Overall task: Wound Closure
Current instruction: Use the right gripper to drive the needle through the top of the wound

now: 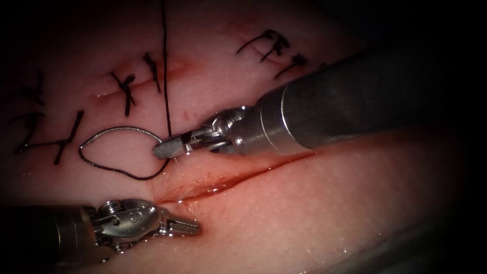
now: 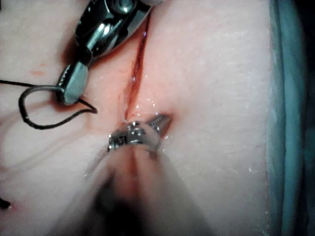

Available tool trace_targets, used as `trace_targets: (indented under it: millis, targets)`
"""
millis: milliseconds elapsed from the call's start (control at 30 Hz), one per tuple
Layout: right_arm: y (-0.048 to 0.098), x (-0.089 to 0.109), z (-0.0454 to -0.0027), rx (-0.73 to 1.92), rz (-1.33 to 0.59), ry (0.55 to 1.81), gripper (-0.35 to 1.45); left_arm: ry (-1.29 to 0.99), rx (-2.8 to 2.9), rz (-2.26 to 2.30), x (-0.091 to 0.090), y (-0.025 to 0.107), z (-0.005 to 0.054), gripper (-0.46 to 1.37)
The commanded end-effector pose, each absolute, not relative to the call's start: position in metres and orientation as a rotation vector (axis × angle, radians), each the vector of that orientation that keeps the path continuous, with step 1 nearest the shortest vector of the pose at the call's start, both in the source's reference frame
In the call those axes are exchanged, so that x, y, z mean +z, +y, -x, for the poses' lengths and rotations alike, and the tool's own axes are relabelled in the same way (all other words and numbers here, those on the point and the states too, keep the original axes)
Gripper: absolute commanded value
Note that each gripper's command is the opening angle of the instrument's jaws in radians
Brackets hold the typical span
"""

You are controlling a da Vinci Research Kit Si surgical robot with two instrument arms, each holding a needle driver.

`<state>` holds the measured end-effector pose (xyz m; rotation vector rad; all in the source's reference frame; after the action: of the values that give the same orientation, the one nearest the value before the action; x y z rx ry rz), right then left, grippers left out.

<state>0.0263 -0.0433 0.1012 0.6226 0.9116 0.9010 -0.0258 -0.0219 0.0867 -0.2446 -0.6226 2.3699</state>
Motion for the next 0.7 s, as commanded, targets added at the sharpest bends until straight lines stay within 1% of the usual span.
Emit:
trace_targets:
  millis: [33,67,100,133,167,233,333,367,400,433,467,533,600,633,700]
  targets:
    - [-0.043,0.1022,-0.0258,0.772,-0.463,0.958,-0.35,-0.622,2.37,0.244,0.0891,-0.0223,0.0271,0.0]
    - [-0.0419,0.1028,-0.0256,0.735,-0.368,1.007,-0.03,-0.622,2.37,0.243,0.0891,-0.0223,0.0271,-0.01]
    - [-0.0417,0.1029,-0.0255,0.744,-0.361,1.018,0.14,-0.622,2.37,0.243,0.0891,-0.0223,0.0271,-0.01]
    - [-0.0407,0.1032,-0.0253,0.791,-0.351,1.065,0.62,-0.621,2.37,0.243,0.0891,-0.0223,0.0271,-0.02]
    - [-0.0401,0.1033,-0.0253,0.795,-0.346,1.098,0.69,-0.621,2.37,0.243,0.0891,-0.0224,0.0272,-0.02]
    - [-0.0388,0.1035,-0.0252,0.691,-0.36,1.165,0.79,-0.621,2.376,0.245,0.089,-0.0224,0.0271,-0.03]
    - [-0.0383,0.1031,-0.0251,0.688,-0.343,1.159,0.95,-0.621,2.376,0.245,0.089,-0.0224,0.0271,-0.04]
    - [-0.0382,0.1028,-0.0251,0.678,-0.327,1.157,1.05,-0.621,2.376,0.245,0.089,-0.0224,0.0271,-0.04]
    - [-0.038,0.1023,-0.025,0.657,-0.316,1.158,1.07,-0.621,2.376,0.246,0.089,-0.0224,0.0271,-0.04]
    - [-0.0379,0.1019,-0.0249,0.615,-0.31,1.165,1.04,-0.621,2.376,0.246,0.089,-0.0224,0.0271,-0.04]
    - [-0.0376,0.1014,-0.0247,0.565,-0.317,1.18,0.91,-0.621,2.376,0.246,0.089,-0.0224,0.0271,-0.04]
    - [-0.0375,0.1004,-0.0248,0.516,-0.311,1.19,0.83,-0.621,2.376,0.246,0.089,-0.0224,0.0271,-0.04]
    - [-0.0378,0.0995,-0.025,0.451,-0.301,1.206,0.54,-0.621,2.376,0.246,0.089,-0.0224,0.0271,-0.04]
    - [-0.038,0.0988,-0.0252,0.425,-0.309,1.217,0.44,-0.621,2.376,0.246,0.089,-0.0224,0.0271,-0.04]
    - [-0.0385,0.098,-0.0255,0.418,-0.319,1.222,0.41,-0.621,2.376,0.246,0.089,-0.0224,0.0271,-0.04]
